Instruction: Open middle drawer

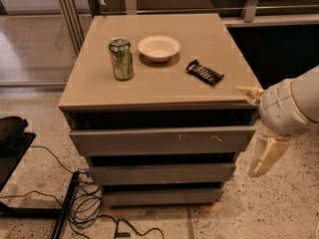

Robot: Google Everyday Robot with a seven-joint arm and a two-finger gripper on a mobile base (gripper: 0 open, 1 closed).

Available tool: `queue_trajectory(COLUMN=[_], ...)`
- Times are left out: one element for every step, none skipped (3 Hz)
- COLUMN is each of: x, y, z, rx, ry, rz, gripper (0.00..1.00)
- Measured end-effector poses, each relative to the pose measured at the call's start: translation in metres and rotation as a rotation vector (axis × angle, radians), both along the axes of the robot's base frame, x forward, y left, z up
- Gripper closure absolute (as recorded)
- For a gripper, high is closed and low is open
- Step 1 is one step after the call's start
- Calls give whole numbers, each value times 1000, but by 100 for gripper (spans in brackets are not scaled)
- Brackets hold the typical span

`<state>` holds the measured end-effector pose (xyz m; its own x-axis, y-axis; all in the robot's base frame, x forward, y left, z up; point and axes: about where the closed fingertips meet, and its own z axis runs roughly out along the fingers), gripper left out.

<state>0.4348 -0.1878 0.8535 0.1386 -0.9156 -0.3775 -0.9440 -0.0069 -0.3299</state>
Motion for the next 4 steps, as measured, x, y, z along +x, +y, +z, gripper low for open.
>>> queue_trajectory(x=[-1, 12, 32, 45], y=[6, 10, 10, 4], z=[-4, -40, -90, -172], rx=[1, 47, 120, 146], ry=[-16, -25, -38, -8], rz=[23, 42, 36, 8], gripper=[0, 0, 0, 0])
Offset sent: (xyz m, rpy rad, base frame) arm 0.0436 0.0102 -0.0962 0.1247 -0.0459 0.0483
